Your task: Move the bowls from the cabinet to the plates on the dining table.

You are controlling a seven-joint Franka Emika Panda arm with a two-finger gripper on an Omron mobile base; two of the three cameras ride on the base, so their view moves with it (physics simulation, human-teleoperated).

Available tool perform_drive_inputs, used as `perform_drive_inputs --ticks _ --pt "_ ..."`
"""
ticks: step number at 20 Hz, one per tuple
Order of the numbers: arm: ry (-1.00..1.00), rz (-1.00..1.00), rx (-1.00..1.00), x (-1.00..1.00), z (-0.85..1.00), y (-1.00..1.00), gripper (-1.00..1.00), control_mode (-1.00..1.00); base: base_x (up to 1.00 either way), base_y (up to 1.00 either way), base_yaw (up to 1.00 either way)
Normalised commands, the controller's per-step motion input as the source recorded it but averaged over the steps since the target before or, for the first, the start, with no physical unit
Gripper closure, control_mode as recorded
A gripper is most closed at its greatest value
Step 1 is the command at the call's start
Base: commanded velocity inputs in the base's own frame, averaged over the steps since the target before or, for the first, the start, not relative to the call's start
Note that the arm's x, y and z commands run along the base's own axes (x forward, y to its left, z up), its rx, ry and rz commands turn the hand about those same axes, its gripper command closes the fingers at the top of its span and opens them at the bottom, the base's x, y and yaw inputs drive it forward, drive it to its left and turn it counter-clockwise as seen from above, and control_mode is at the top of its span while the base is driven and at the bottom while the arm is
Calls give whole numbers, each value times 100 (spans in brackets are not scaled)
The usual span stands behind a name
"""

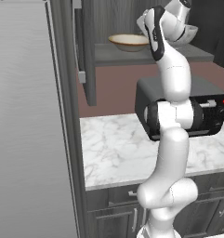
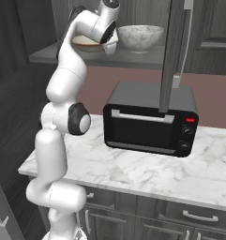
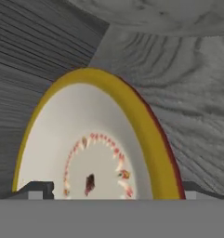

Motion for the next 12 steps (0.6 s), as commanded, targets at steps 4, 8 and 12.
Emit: perform_drive_inputs --ticks 4,8,12 --pt "0 3 -2 50 -1 0 -100 -100 0 0 0" --pt "0 2 0 47 0 0 -100 -100 0 0 0" --pt "0 0 0 20 0 0 -100 -100 0 0 0"
